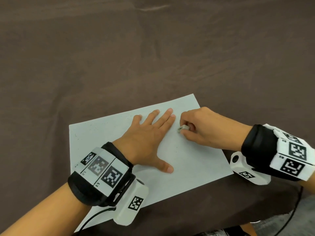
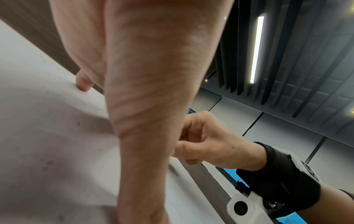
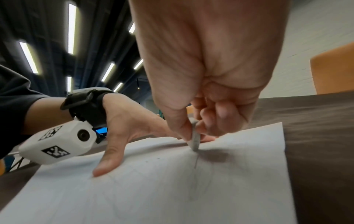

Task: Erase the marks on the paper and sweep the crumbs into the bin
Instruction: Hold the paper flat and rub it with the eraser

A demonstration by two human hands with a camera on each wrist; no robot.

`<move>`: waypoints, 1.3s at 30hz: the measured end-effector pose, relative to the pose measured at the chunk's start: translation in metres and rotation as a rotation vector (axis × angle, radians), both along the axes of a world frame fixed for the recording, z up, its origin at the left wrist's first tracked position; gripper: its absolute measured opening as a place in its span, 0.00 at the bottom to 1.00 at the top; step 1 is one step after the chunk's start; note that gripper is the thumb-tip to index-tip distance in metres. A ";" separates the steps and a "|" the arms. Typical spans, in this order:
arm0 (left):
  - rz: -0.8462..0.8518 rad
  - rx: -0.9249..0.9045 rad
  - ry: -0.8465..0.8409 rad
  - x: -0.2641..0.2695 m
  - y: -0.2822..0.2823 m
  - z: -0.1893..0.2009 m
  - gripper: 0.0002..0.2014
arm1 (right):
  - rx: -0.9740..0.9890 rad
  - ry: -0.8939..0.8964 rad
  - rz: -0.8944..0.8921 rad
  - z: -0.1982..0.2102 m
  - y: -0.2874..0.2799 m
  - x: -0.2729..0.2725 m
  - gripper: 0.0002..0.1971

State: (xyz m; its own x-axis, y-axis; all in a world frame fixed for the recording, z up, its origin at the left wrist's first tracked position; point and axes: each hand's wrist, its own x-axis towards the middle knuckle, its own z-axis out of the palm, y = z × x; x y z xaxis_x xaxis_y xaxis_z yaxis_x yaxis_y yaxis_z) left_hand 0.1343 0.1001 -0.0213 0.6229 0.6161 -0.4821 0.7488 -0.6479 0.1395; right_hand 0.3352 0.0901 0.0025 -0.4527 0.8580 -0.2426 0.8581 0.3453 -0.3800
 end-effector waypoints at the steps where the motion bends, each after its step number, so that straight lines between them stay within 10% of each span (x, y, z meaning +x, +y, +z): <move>1: 0.002 -0.005 -0.001 0.000 0.000 0.000 0.67 | -0.016 -0.007 0.002 -0.001 -0.003 -0.002 0.07; 22: -0.005 -0.019 0.032 0.002 0.000 0.004 0.67 | -0.110 -0.175 0.252 -0.002 -0.034 -0.040 0.15; 39: -0.037 -0.013 0.116 0.005 0.001 0.005 0.72 | -0.064 -0.241 0.051 0.009 -0.029 -0.023 0.12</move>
